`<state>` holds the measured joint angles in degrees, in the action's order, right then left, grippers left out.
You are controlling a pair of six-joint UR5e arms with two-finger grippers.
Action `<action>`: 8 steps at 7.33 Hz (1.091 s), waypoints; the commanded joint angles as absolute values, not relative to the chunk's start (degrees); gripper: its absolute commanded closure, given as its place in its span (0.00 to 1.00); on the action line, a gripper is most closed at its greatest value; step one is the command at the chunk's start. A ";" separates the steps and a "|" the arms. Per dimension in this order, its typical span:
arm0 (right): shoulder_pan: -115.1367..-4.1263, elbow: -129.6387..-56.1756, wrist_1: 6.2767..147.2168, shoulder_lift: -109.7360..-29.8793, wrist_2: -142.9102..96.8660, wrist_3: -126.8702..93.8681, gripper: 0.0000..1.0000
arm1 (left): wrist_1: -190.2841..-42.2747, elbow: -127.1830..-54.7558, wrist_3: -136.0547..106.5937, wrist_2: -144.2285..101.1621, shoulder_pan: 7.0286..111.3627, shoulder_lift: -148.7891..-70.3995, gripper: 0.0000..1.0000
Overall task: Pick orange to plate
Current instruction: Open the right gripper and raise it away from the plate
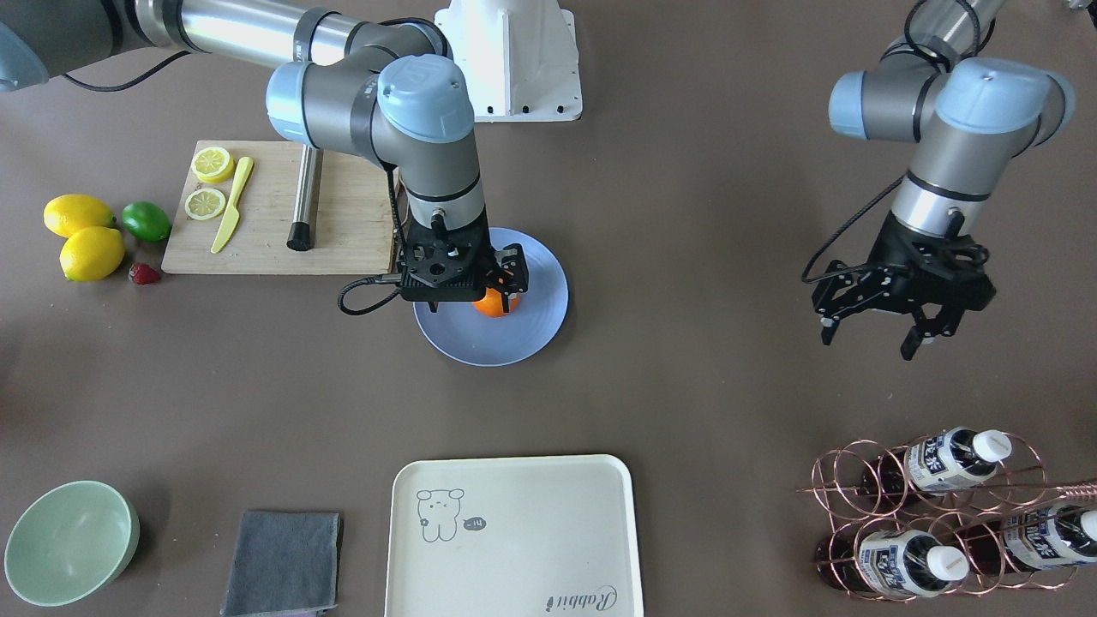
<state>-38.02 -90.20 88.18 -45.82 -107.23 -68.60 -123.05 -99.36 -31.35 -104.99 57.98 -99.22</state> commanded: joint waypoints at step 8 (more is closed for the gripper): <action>-83.80 -93.43 93.68 -77.66 -132.69 -0.60 0.00 | -101.01 -98.44 -2.82 -125.56 86.30 -91.48 0.02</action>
